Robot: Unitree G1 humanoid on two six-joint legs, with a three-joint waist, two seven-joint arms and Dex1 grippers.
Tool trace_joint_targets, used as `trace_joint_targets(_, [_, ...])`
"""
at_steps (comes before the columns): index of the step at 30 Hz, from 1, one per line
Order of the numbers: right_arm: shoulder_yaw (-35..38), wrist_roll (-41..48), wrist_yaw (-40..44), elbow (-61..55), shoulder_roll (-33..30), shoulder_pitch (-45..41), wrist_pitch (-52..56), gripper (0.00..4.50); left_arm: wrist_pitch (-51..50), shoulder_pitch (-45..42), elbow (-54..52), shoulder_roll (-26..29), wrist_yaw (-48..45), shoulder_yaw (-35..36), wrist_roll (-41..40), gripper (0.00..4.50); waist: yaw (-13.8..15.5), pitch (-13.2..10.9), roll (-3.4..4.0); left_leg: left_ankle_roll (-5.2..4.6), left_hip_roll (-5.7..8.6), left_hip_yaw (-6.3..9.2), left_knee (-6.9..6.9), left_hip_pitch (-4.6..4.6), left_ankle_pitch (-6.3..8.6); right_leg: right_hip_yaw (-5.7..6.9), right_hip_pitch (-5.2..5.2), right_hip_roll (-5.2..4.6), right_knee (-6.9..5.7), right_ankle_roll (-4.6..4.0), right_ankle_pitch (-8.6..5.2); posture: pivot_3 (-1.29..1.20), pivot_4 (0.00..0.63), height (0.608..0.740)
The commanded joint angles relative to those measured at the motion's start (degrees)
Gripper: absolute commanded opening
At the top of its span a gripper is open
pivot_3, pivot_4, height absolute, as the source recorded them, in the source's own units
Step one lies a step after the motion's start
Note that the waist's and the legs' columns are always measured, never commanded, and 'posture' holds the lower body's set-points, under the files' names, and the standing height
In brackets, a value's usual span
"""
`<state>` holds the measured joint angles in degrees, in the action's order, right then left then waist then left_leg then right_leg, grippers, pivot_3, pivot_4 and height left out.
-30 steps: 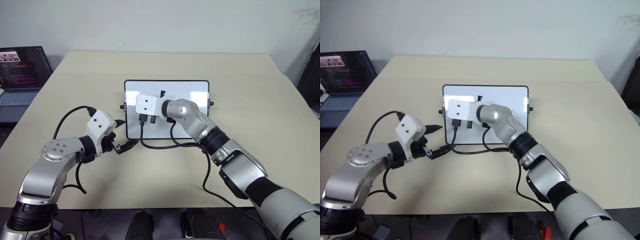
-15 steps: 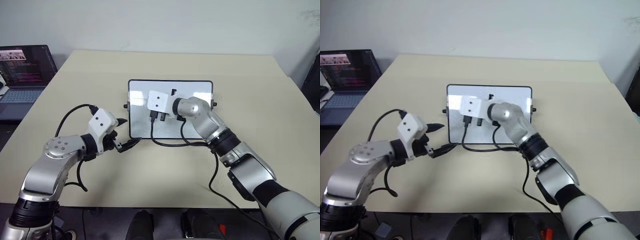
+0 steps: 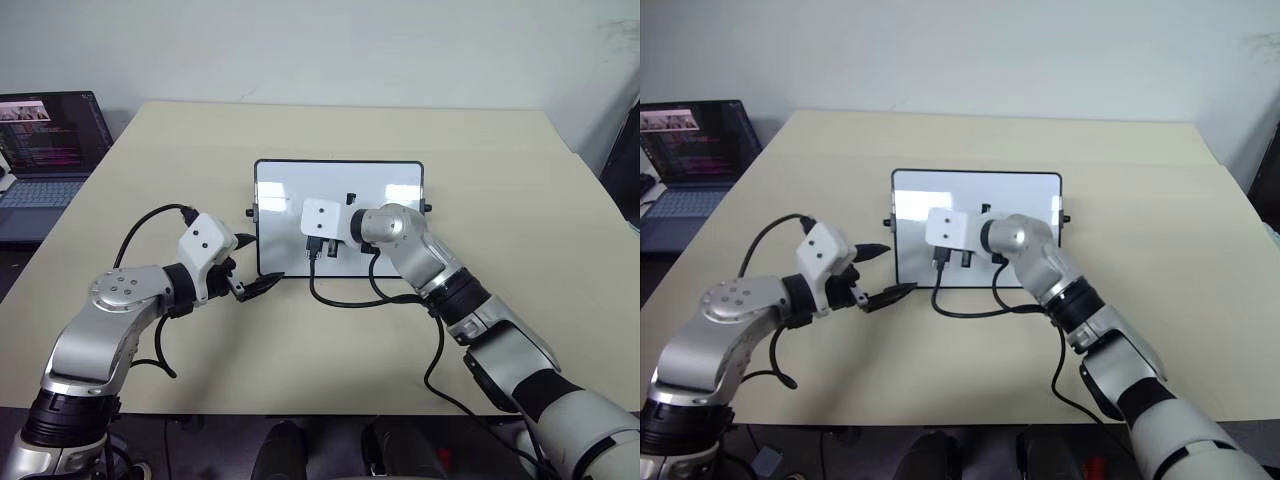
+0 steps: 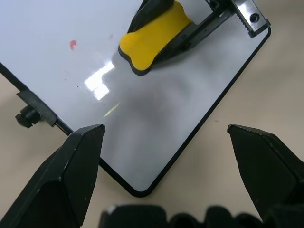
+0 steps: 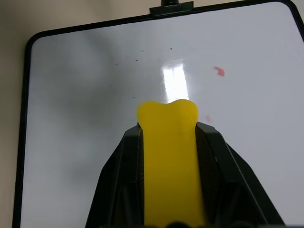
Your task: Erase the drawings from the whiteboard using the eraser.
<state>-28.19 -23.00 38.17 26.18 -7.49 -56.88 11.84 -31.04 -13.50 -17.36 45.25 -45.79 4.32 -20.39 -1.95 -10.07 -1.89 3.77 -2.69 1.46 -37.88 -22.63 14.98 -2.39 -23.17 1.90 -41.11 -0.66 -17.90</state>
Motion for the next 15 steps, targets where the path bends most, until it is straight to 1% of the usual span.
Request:
trace_joint_targets(1, [3.2, -0.5, -7.4, 4.5, 0.8, -3.8, -1.9, 1.12, 0.7, -0.1, -1.2, 0.4, -0.2, 1.1, 0.0, 4.50, -0.1, 0.0, 0.02, 0.00, -0.02, -0.01, 0.00, 0.00, 0.00, -0.01, -0.02, 0.02, -0.01, -0.04, 0.02, 0.00, 0.150, 0.740])
trace_joint_targets(8, [1.9, 0.1, -8.1, 10.9, 4.2, -6.8, -4.7, 1.12, 0.3, -0.2, -1.7, 1.1, -0.4, 1.6, -0.2, 4.50, -0.3, 0.0, 0.03, -0.01, -0.01, -0.02, 0.02, -0.06, 0.00, -0.03, -0.03, 0.03, 0.08, -0.06, 0.03, 0.00, 0.150, 0.740])
trace_joint_targets(12, [-0.1, 0.8, -0.5, 11.5, 5.5, -6.4, -3.0, 1.12, 0.0, -0.1, -2.0, 1.1, -0.2, 1.8, -0.2, 4.50, -0.4, 0.0, 0.04, -0.01, -0.03, -0.02, 0.05, -0.07, 0.00, -0.02, -0.04, 0.03, 0.09, -0.06, 0.03, 0.00, 0.150, 0.740])
trace_joint_targets(14, [0.9, 0.4, -2.7, 12.4, 5.8, -7.1, -3.9, 1.12, -0.2, -0.1, -2.1, 1.2, -0.1, 2.0, -0.4, 4.50, -0.4, 0.0, 0.04, -0.01, -0.03, -0.01, 0.05, -0.06, 0.00, -0.01, -0.04, 0.03, 0.09, -0.06, 0.03, 0.00, 0.150, 0.740])
trace_joint_targets(15, [1.8, 0.2, -5.2, 13.5, 6.0, -8.0, -4.7, 1.12, -0.1, 0.0, -2.1, 1.2, -0.1, 1.9, -0.3, 4.50, -0.4, 0.0, 0.04, -0.01, -0.03, 0.00, 0.05, -0.06, 0.00, -0.01, -0.04, 0.03, 0.09, -0.07, 0.03, 0.00, 0.150, 0.740])
